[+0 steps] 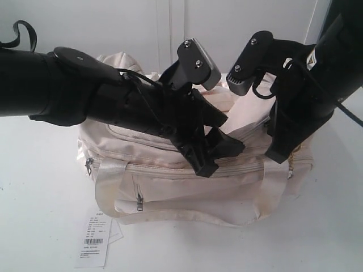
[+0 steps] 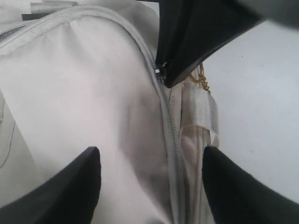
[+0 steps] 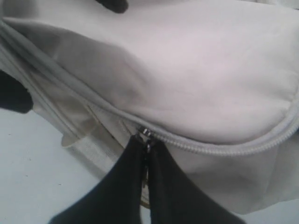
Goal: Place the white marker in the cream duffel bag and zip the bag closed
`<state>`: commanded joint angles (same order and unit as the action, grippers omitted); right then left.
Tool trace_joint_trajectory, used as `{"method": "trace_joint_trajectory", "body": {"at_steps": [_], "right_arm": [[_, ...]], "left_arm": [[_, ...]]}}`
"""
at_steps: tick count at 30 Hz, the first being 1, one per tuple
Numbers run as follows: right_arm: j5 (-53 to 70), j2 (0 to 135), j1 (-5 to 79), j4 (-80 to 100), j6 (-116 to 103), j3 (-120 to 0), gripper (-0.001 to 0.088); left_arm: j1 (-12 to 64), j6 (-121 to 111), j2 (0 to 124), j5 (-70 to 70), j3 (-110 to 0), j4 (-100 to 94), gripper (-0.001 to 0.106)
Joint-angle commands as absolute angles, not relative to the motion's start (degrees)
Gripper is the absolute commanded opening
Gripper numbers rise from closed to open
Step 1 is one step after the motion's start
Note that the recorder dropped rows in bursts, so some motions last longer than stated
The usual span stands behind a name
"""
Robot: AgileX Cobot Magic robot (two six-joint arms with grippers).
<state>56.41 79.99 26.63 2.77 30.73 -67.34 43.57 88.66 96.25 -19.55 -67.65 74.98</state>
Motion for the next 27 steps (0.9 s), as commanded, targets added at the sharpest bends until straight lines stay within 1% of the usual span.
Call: {"method": "trace_joint_trajectory", "body": {"at_steps": [2,4,5,6,7,8,18,27], "right_arm": [[56.31,79.99,26.63,2.77,30.58,-67.34,0.0000],[56.19,79.99,26.63,2.77,30.41,-67.34,0.0000],[56.08,79.99,26.63,2.77,30.41,-67.34,0.0000],[56.08,79.99,26.63,2.77,30.41,-67.34,0.0000],[56.19,79.99,26.63,2.77,30.41,-67.34,0.0000],[56.19,79.99,26.63,2.77,30.30,-67.34,0.0000],[56.85,79.99,23.94,5.54,29.31,-67.34,0.0000],[55.93,79.99,23.94,10.49,29.69,-67.34,0.0000]], "left_arm": [[43.57,88.54,97.46,-19.95,-68.06,75.41,0.064],[43.57,88.69,98.11,-18.92,-68.06,77.22,0.054],[43.57,88.69,98.26,-18.23,-68.06,77.26,0.040],[43.57,88.69,98.26,-17.80,-68.06,77.26,0.030],[43.57,88.69,98.26,-17.69,-68.06,77.37,0.008],[43.57,88.90,98.26,-17.69,-68.06,77.24,0.000],[43.57,88.68,98.26,-17.69,-68.06,77.24,0.000],[43.57,88.70,98.26,-19.10,-68.06,77.24,0.000]]}}
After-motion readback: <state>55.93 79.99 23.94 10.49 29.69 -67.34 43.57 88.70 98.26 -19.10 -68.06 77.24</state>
